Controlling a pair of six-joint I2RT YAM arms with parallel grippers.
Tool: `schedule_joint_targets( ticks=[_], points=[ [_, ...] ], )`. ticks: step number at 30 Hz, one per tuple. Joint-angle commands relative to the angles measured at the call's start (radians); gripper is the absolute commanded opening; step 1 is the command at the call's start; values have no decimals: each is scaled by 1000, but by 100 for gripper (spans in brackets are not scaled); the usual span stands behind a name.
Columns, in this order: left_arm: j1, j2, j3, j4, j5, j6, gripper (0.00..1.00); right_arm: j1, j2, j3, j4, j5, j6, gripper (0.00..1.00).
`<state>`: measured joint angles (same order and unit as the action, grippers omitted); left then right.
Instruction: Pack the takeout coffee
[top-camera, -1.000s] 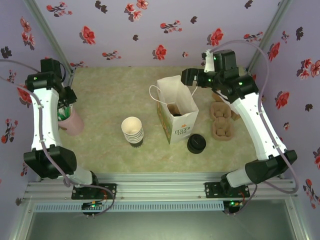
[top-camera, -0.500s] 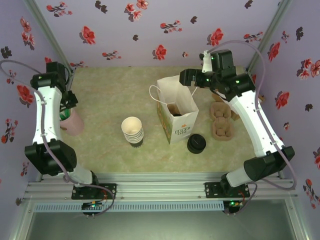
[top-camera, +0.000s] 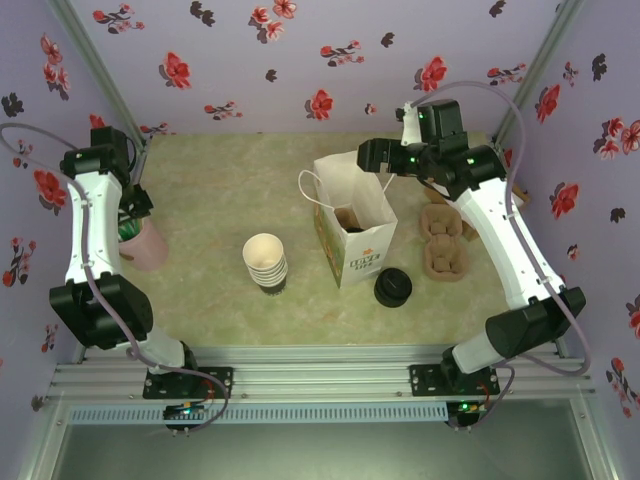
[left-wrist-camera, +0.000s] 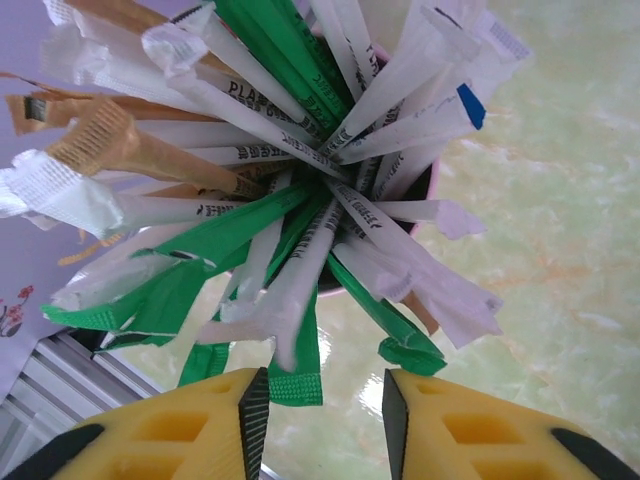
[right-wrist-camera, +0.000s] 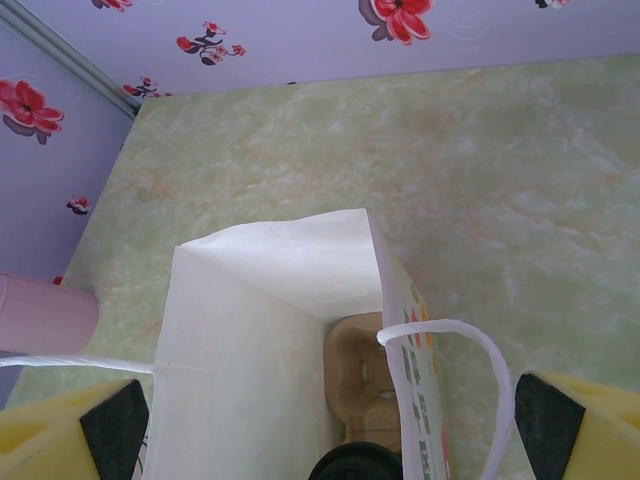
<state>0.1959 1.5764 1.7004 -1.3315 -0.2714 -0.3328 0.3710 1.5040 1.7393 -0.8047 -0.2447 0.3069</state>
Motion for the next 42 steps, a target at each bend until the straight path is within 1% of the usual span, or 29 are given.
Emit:
schedule_joint_targets(
  ticks=[1, 5, 10, 13, 18, 21, 24, 29, 31, 34, 37, 42],
  points=[
    [11, -12, -6, 5, -30, 0, 43, -7, 6, 6, 14, -23, 6, 96],
    [11, -6, 9, 1, -28, 0, 45, -7, 7, 5, 15, -27, 7, 95],
    [14, -5, 7, 5, -29, 1, 45, -7, 13, 4, 17, -28, 8, 95],
    [14, 4, 1, 10, -28, 1, 39, -7, 14, 5, 18, -28, 7, 95],
    [14, 15, -10, 20, -25, 1, 34, -7, 16, 4, 15, -26, 6, 95],
    [14, 16, -12, 22, -20, 1, 26, -7, 15, 4, 16, -28, 7, 95],
    [14, 13, -14, 21, -16, 1, 23, -7, 13, 3, 15, -27, 8, 95],
    [13, 7, -11, 16, -9, 3, 10, -7, 13, 3, 16, -31, 6, 95],
    [11, 4, -3, 9, -6, 3, 8, -7, 16, 5, 15, -31, 9, 95],
    [2, -3, 14, -6, -5, 7, 3, -7, 16, 5, 16, -40, 13, 95],
    [-14, -10, 39, -30, -6, 11, 0, -6, 14, 6, 17, -70, 24, 95],
    [-46, -27, 99, -77, -10, 9, 0, -4, 15, 11, 17, -143, 33, 95]
  ],
)
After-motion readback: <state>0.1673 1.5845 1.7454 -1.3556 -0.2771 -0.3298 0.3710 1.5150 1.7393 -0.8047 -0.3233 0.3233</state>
